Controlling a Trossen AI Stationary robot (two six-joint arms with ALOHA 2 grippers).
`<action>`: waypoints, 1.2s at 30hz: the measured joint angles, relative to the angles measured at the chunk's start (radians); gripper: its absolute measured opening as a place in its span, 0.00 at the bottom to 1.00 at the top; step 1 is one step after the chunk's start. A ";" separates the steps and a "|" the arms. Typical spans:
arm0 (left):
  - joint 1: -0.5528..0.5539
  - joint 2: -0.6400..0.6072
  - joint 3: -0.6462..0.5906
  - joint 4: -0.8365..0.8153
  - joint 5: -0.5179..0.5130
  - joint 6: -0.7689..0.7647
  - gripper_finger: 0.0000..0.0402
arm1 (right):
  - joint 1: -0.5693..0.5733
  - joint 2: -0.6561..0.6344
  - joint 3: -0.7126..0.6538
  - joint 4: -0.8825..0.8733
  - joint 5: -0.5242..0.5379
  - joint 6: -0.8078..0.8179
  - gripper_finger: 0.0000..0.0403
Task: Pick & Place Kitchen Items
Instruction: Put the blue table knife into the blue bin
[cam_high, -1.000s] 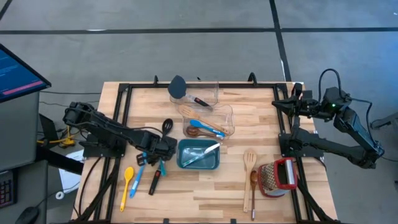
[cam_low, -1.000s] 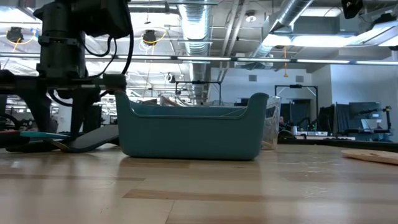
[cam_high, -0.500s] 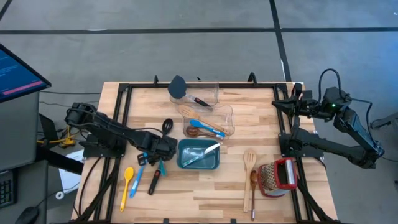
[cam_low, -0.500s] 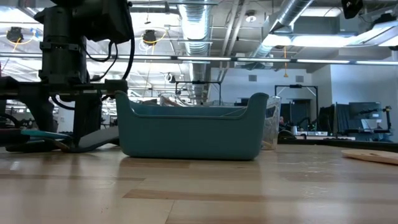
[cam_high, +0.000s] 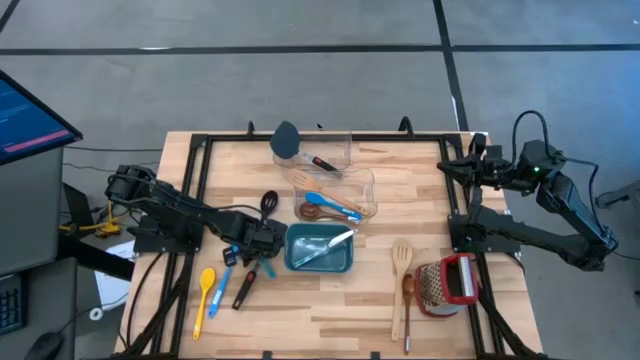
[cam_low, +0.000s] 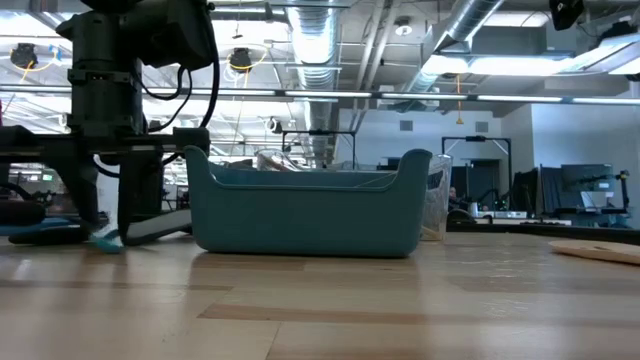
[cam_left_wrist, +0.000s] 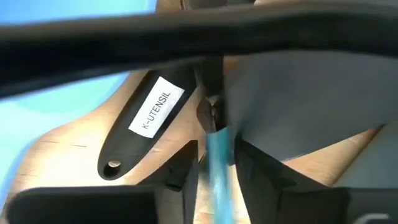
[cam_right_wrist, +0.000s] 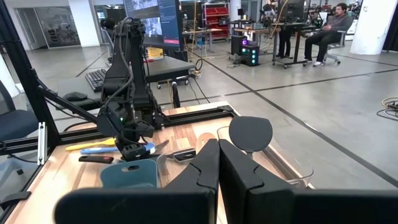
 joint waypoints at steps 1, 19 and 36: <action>0.000 0.000 0.000 0.001 0.000 0.000 0.19 | 0.000 0.000 0.000 0.000 0.000 0.000 0.00; -0.004 -0.005 0.013 0.001 -0.018 0.105 0.01 | 0.000 0.000 0.000 0.000 0.000 -0.001 0.00; -0.008 -0.239 0.017 -0.034 -0.152 0.266 0.01 | 0.000 0.000 0.000 -0.001 0.000 0.001 0.00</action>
